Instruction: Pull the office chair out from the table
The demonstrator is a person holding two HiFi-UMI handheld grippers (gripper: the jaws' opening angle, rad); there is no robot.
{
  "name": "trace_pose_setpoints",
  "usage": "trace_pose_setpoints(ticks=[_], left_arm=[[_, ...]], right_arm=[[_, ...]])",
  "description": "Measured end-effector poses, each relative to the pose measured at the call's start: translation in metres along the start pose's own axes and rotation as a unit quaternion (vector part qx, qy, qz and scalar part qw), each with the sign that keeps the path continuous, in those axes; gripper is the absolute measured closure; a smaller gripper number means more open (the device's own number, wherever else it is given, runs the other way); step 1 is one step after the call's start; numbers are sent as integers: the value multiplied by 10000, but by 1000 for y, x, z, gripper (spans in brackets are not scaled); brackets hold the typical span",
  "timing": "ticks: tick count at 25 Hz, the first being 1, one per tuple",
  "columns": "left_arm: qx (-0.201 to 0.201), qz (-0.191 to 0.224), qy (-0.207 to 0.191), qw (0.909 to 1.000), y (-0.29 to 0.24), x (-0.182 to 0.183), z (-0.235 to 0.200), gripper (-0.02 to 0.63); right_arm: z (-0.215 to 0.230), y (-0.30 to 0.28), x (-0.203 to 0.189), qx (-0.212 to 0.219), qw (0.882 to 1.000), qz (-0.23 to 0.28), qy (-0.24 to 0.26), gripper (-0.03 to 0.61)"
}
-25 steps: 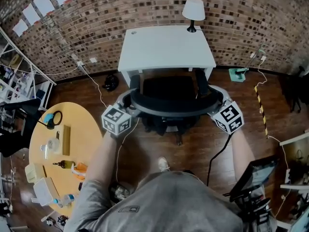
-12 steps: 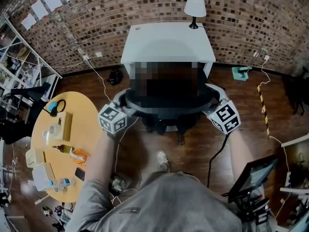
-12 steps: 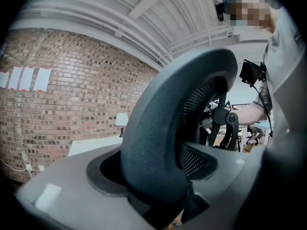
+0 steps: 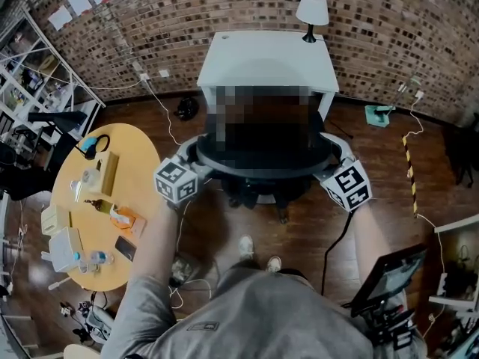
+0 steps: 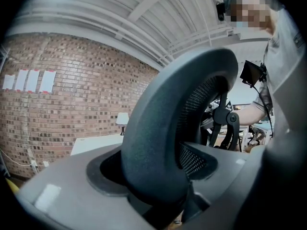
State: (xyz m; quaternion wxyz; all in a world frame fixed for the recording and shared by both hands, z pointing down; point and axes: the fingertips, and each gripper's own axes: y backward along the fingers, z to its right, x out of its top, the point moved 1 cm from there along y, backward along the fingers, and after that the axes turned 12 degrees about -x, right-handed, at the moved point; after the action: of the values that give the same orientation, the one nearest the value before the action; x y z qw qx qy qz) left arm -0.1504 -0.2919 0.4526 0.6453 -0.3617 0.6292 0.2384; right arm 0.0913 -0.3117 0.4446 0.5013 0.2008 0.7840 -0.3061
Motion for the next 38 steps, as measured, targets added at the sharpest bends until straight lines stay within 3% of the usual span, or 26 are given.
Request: trace_pose_setpoints(ticks=[22, 38], left_arm=[[-418, 71, -140, 9990, 55, -11, 44, 288], [-383, 71, -130, 9992, 82, -15, 90, 288]], right_arm=[[-67, 55, 2, -453, 9980, -259, -346, 227], [-95, 98, -1, -362, 9978, -86, -545, 232]])
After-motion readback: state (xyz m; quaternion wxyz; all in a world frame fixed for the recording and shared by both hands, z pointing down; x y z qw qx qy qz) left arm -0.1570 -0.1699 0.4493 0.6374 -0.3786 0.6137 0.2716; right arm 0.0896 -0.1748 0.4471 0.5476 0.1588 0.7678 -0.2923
